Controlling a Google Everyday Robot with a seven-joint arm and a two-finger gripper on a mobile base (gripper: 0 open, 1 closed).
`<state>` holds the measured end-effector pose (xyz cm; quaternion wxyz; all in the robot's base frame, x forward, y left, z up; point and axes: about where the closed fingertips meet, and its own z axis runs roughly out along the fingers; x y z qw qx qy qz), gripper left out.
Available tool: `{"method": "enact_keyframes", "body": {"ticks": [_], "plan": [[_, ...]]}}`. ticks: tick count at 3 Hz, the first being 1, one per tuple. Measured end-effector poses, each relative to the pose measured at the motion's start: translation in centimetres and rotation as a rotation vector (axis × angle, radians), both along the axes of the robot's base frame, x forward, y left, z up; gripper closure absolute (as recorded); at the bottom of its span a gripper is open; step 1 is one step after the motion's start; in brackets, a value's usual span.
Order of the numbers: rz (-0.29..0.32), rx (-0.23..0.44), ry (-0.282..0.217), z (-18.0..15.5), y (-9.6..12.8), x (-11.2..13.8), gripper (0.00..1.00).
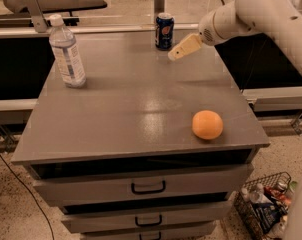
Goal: Pick pepsi can
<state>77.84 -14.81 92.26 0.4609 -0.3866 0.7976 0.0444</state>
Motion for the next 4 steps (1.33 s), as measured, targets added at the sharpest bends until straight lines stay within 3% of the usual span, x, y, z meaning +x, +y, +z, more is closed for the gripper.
{"method": "enact_keyframes", "body": {"ticks": [2, 4], "plan": [[-0.057, 0.146, -0.074, -1.7, 2.8, 7.4, 0.00], [-0.055, 0.249, -0.131, -2.0, 5.2, 12.5, 0.00]]}}
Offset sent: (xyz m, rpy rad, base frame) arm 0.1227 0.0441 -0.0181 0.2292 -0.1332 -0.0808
